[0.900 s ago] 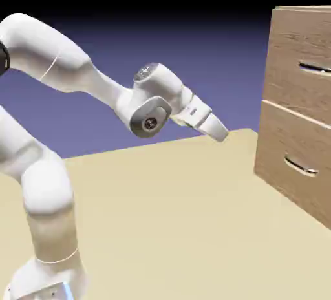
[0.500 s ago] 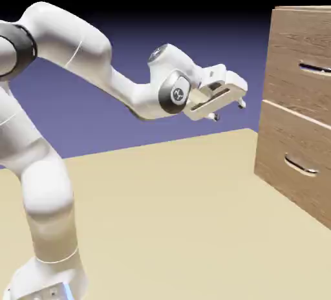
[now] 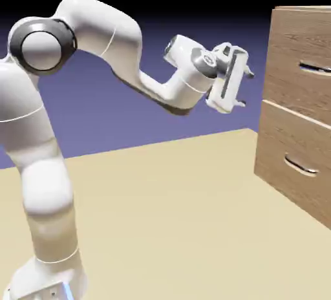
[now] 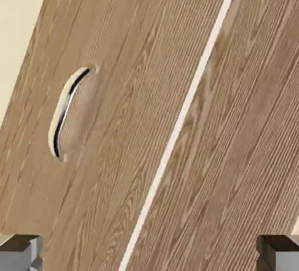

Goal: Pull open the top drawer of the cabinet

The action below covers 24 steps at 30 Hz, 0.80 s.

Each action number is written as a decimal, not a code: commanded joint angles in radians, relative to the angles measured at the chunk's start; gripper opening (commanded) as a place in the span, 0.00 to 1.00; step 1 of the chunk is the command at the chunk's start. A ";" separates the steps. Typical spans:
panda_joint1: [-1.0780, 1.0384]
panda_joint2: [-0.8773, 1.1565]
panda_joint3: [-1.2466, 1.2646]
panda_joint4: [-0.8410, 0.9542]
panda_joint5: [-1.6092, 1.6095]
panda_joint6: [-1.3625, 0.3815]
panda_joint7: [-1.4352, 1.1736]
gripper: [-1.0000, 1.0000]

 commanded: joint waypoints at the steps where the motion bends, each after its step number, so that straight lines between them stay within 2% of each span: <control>1: -0.001 0.015 0.002 0.024 -0.044 -0.001 -0.031 0.50; 24: -0.022 0.370 0.044 0.568 -1.044 -0.021 -0.739 0.50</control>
